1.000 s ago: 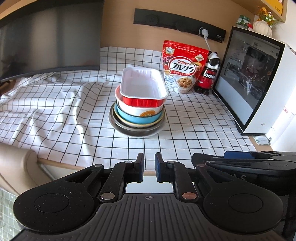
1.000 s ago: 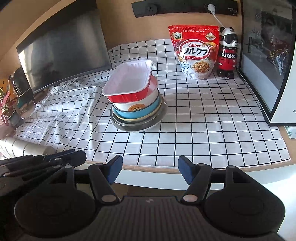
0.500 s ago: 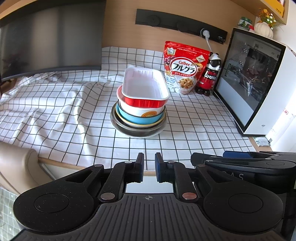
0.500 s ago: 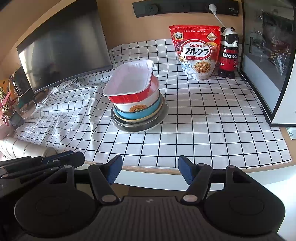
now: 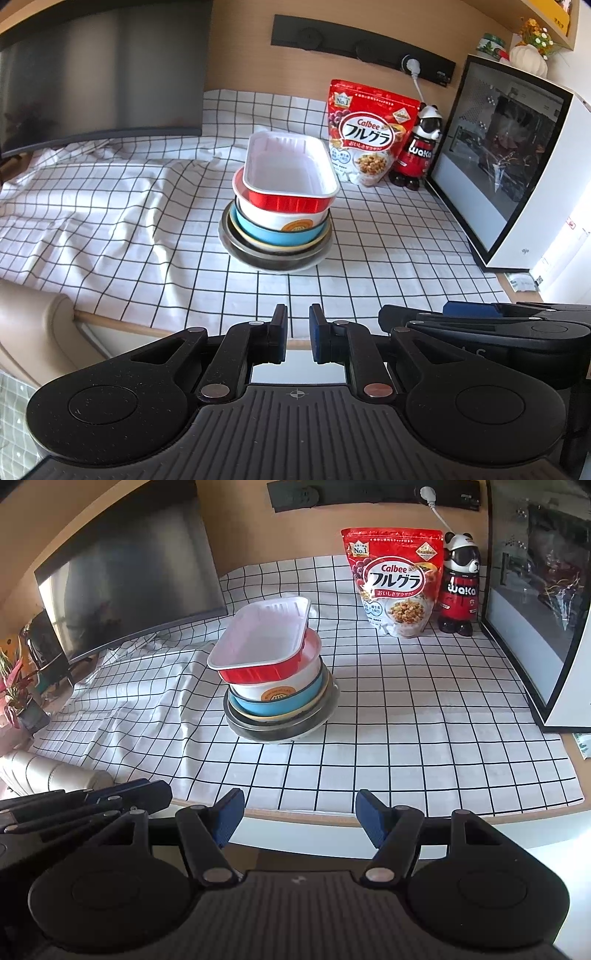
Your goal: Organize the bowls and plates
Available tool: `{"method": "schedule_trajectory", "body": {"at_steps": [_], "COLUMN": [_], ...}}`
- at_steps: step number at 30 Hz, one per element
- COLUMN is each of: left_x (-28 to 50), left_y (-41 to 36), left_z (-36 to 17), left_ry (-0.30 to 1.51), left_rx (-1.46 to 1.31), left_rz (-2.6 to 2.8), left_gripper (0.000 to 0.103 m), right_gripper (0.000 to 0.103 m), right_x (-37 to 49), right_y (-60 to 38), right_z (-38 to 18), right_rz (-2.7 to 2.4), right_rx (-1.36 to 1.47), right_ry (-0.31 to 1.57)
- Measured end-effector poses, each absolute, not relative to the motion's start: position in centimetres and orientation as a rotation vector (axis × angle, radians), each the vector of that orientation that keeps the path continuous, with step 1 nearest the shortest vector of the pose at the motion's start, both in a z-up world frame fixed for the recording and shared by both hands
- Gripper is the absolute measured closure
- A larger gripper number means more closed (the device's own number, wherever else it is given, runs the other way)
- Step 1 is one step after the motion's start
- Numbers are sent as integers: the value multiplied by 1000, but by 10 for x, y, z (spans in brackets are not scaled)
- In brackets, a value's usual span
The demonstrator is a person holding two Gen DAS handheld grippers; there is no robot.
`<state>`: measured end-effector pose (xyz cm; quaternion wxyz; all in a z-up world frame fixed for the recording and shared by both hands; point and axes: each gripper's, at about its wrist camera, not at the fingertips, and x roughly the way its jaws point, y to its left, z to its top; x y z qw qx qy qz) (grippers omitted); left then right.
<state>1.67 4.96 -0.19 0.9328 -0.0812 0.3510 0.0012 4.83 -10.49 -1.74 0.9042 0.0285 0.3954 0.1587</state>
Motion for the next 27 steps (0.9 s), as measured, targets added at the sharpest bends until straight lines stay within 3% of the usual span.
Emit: {"method": "schedule_trajectory", "body": {"at_steps": [27], "left_x": [21], "left_y": [47], "left_z": [-2], "left_ry": [724], "left_rx": [-166], "left_rz": [-8], "left_gripper": [88], "right_gripper": [36], "right_x": [52], "right_y": [-108], "right_z": [-16], "right_rz": [323], "right_rx": [62], "right_ry": [818]}}
